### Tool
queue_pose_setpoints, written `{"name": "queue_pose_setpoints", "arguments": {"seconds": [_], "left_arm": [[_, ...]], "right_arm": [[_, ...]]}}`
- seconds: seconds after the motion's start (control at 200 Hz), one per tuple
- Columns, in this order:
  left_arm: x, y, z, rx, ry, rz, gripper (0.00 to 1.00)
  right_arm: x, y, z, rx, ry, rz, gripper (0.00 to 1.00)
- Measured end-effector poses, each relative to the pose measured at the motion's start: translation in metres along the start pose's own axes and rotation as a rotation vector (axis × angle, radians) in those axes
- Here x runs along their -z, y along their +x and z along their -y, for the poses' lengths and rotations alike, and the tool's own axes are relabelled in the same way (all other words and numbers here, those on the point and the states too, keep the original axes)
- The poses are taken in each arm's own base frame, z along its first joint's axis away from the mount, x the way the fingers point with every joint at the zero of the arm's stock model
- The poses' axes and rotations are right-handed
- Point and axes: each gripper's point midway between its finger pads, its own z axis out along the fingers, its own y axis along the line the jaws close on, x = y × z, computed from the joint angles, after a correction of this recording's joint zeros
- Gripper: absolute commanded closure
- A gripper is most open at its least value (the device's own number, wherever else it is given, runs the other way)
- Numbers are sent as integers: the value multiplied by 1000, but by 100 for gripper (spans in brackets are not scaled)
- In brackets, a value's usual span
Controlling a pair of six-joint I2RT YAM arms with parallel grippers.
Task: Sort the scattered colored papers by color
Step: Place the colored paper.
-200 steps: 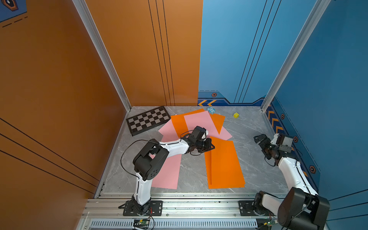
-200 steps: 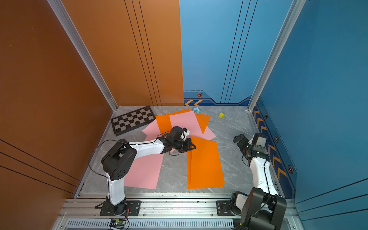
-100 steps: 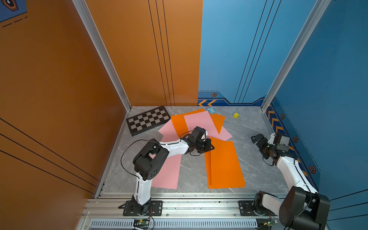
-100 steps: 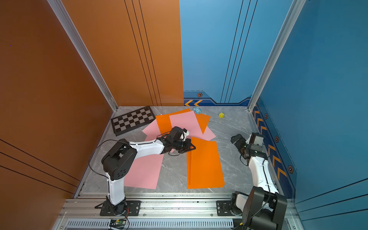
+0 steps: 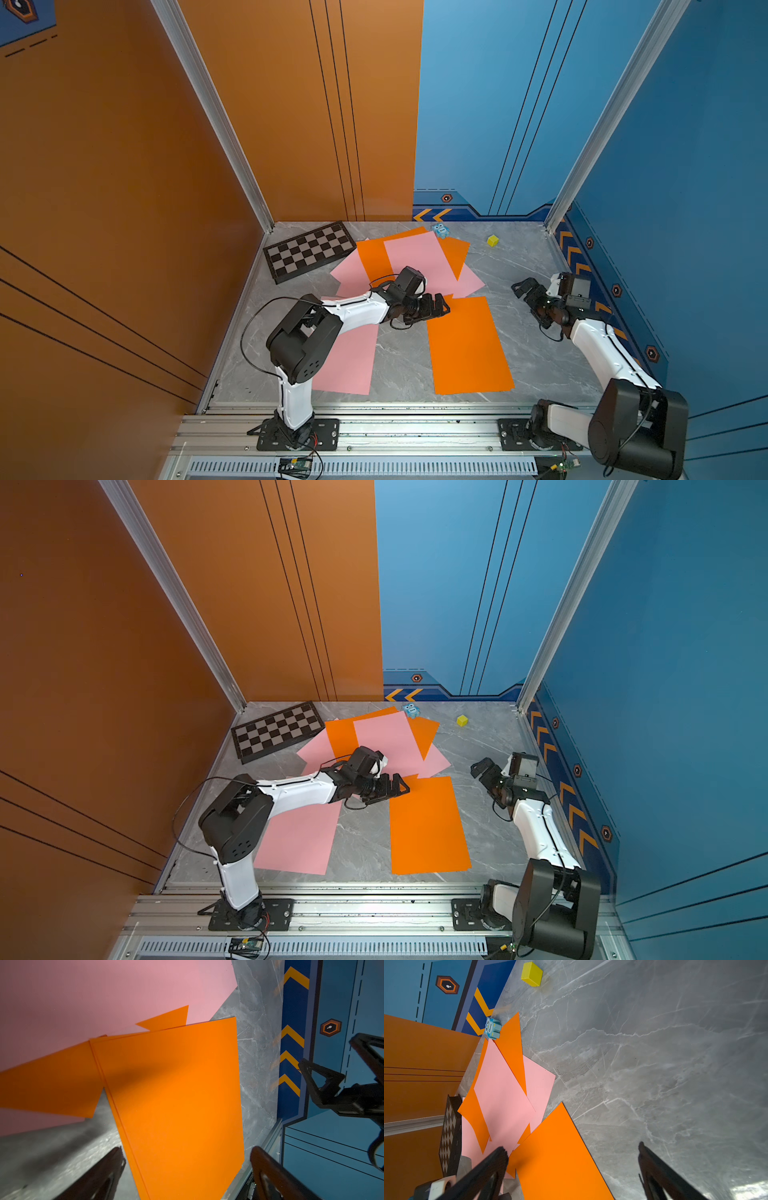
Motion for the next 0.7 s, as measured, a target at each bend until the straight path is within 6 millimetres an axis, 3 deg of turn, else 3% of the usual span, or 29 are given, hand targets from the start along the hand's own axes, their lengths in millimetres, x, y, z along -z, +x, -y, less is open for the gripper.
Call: {"name": "queue_pose_setpoints", "arguments": {"seconds": [0.19, 0.365, 0.52, 0.701], "left_arm": [[36, -29, 4, -55, -59, 98, 2], [51, -46, -21, -30, -145, 147, 2], [62, -64, -47, 29, -195, 175, 2], [68, -104, -76, 136, -205, 216, 2]], "right_arm": [[-32, 16, -24, 68, -19, -68, 0], [-72, 29, -50, 119, -43, -144, 0], [-110, 17, -94, 179, -82, -170, 0], [-146, 5, -155, 295, -143, -180, 0]]}}
